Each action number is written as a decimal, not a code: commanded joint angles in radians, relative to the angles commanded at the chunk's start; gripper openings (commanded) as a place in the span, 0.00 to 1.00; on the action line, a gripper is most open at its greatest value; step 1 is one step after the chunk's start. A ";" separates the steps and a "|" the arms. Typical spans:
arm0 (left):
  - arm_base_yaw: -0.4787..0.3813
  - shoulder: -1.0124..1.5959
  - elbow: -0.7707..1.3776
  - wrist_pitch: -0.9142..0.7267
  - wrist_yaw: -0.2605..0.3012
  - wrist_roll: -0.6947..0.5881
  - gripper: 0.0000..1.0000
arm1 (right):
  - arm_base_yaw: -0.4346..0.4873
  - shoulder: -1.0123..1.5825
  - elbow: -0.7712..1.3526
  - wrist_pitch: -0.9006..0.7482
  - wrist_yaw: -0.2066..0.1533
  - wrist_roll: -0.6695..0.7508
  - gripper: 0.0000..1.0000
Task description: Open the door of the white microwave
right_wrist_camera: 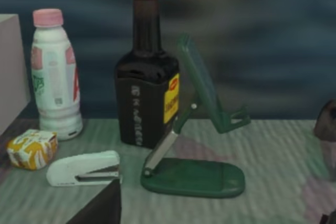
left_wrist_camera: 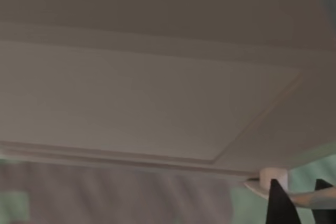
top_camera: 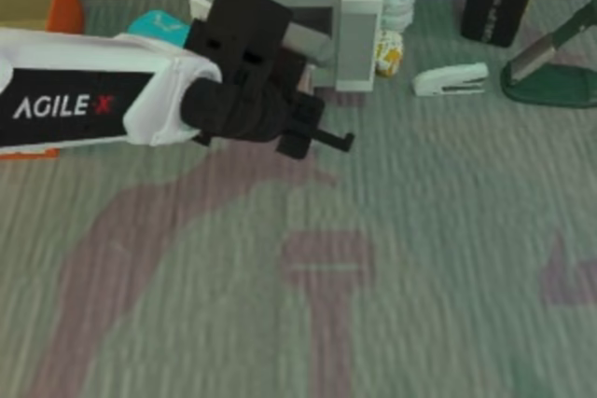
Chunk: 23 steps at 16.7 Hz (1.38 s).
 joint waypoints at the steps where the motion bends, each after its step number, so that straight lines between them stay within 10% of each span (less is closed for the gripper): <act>1: 0.000 0.000 0.000 0.000 0.000 0.000 0.00 | 0.000 0.000 0.000 0.000 0.000 0.000 1.00; 23: 0.007 -0.013 -0.016 0.003 0.028 0.025 0.00 | 0.000 0.000 0.000 0.000 0.000 0.000 1.00</act>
